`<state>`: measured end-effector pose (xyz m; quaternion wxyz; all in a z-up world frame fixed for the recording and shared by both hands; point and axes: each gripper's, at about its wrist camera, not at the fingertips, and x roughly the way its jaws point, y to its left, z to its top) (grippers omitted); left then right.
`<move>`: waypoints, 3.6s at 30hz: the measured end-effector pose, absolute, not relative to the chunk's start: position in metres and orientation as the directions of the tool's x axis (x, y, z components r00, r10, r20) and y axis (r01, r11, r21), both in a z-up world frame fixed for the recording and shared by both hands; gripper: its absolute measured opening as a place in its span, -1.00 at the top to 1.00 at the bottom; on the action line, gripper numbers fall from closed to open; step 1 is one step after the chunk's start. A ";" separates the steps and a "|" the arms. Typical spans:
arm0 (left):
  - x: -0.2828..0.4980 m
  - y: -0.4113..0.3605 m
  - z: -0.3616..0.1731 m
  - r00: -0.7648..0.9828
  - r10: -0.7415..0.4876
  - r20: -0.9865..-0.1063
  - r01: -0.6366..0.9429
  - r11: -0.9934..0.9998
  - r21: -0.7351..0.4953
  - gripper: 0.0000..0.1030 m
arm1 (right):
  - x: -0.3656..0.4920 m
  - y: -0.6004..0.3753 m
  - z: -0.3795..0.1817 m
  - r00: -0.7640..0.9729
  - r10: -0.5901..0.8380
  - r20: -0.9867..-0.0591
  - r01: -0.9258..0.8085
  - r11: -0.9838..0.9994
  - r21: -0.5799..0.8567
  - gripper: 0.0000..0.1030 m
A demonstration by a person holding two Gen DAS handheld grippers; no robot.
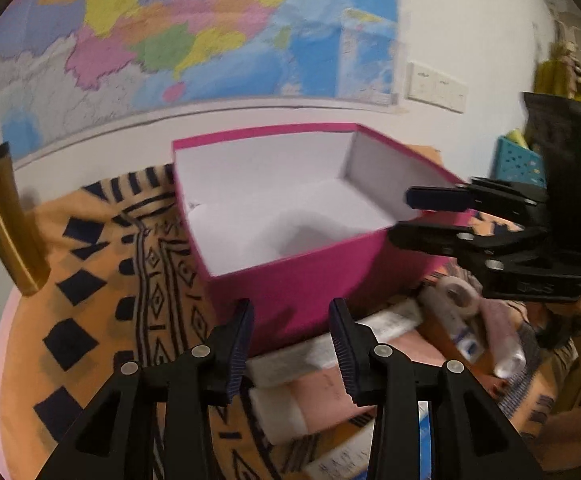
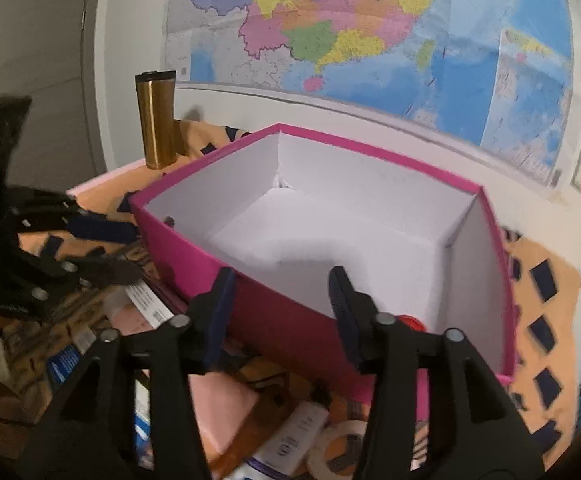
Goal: Organize rigid objects
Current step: 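Withdraw the right gripper from the box back toward the items, then close the right gripper on the brown wooden back scratcher, then lift the back scratcher into the pink box and open the right gripper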
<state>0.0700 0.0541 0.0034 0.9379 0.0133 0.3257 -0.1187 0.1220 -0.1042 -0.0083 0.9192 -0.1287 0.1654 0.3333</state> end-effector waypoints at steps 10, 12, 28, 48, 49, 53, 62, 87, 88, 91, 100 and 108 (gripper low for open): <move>0.083 0.071 -0.004 0.756 -0.185 -0.628 0.169 0.982 -0.085 0.25 | 0.134 -0.095 -0.003 0.689 0.617 -0.379 -0.674 0.739 -0.021 -0.03; 0.077 0.070 -0.003 0.758 -0.190 -0.624 0.169 0.981 -0.095 0.24 | 0.132 -0.104 -0.001 0.665 0.650 -0.368 -0.689 0.724 0.036 -0.03; 0.026 -0.044 -0.017 0.644 -0.472 -0.603 0.512 0.851 -0.120 0.08 | 0.086 -0.245 -0.053 0.646 0.628 -0.435 -0.524 0.778 0.345 -0.05; 0.010 -0.049 -0.059 0.582 -0.415 -0.699 0.462 0.876 -0.135 0.08 | 0.109 -0.162 -0.080 0.459 0.664 -0.590 -0.659 0.700 0.275 0.38; 0.010 -0.047 -0.060 0.582 -0.413 -0.701 0.459 0.878 -0.137 0.08 | 0.110 -0.159 -0.080 0.458 0.659 -0.597 -0.664 0.700 0.264 0.38; 0.009 -0.043 -0.066 0.578 -0.399 -0.712 0.449 0.884 -0.130 0.08 | 0.110 -0.145 -0.080 0.452 0.621 -0.640 -0.668 0.711 0.219 0.38; -0.004 -0.041 -0.068 0.588 -0.400 -0.703 0.465 0.878 -0.111 0.05 | 0.116 -0.136 -0.089 0.465 0.595 -0.656 -0.641 0.737 0.214 0.41; 0.039 -0.064 -0.083 0.527 -0.501 -0.686 0.508 0.833 -0.218 0.48 | 0.097 -0.182 -0.068 0.428 0.794 -0.433 -0.671 0.599 0.437 0.69; 0.040 -0.063 -0.083 0.532 -0.499 -0.684 0.507 0.835 -0.215 0.52 | 0.097 -0.182 -0.068 0.427 0.796 -0.429 -0.672 0.596 0.439 0.69; 0.039 -0.062 -0.076 0.558 -0.486 -0.672 0.504 0.842 -0.190 0.55 | 0.096 -0.184 -0.064 0.429 0.802 -0.415 -0.678 0.590 0.438 0.69; 0.047 -0.062 -0.029 0.654 -0.454 -0.605 0.515 0.853 -0.083 0.55 | 0.092 -0.186 -0.018 0.470 0.818 -0.332 -0.725 0.572 0.384 0.69; 0.078 -0.058 0.015 0.728 -0.405 -0.553 0.486 0.874 0.001 0.55 | 0.103 -0.180 0.031 0.506 0.822 -0.261 -0.757 0.569 0.321 0.69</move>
